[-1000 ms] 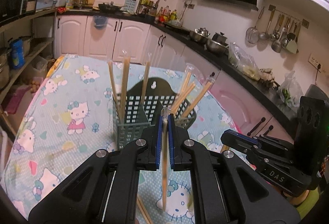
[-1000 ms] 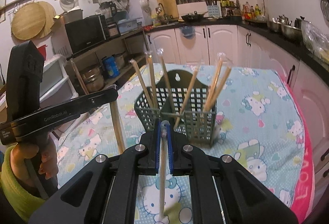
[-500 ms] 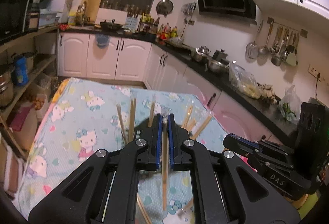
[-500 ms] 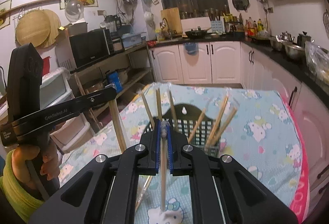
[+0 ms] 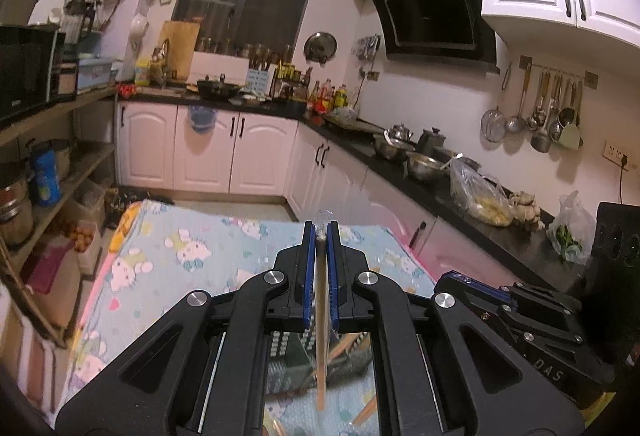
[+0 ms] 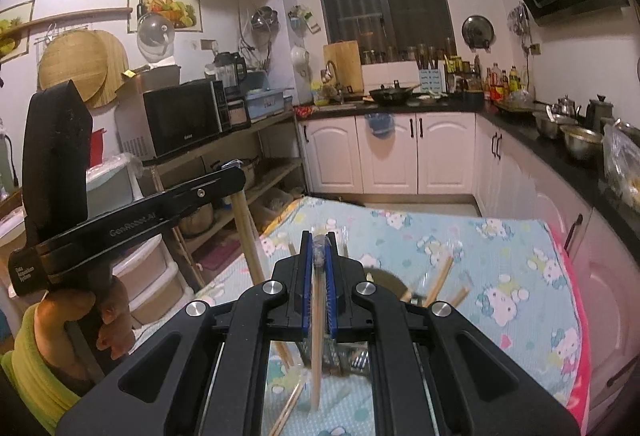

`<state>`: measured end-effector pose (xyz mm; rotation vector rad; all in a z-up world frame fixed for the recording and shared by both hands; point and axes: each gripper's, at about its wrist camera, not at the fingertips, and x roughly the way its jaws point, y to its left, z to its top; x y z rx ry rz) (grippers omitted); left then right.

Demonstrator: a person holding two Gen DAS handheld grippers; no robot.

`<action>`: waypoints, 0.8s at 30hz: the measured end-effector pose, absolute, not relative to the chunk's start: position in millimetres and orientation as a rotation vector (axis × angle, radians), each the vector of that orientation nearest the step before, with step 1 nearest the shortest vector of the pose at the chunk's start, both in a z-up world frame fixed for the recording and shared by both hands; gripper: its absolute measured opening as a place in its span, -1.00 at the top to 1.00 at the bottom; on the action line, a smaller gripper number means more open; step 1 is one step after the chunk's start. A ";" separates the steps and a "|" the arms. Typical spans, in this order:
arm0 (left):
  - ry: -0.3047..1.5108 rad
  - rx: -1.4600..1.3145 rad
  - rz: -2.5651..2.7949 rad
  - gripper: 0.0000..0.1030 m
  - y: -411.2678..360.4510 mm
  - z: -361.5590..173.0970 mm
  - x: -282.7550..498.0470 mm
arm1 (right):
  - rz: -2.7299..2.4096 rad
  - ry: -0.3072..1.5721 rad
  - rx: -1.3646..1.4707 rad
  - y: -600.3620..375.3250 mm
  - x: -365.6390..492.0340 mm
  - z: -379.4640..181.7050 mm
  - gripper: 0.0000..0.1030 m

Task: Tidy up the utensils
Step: 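Carry both chopstick pairs over the caddy and lower them into its slots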

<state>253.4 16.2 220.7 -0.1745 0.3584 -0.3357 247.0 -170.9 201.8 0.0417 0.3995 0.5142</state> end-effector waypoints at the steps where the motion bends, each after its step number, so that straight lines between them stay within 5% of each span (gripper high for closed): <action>1: 0.354 -0.173 -0.336 0.97 15.4 222.7 255.0 | 0.512 0.390 0.040 -170.1 248.6 205.3 0.87; 24: 0.274 -0.140 -0.252 0.97 16.7 220.4 294.5 | 0.450 0.310 0.082 -173.8 305.9 218.5 0.87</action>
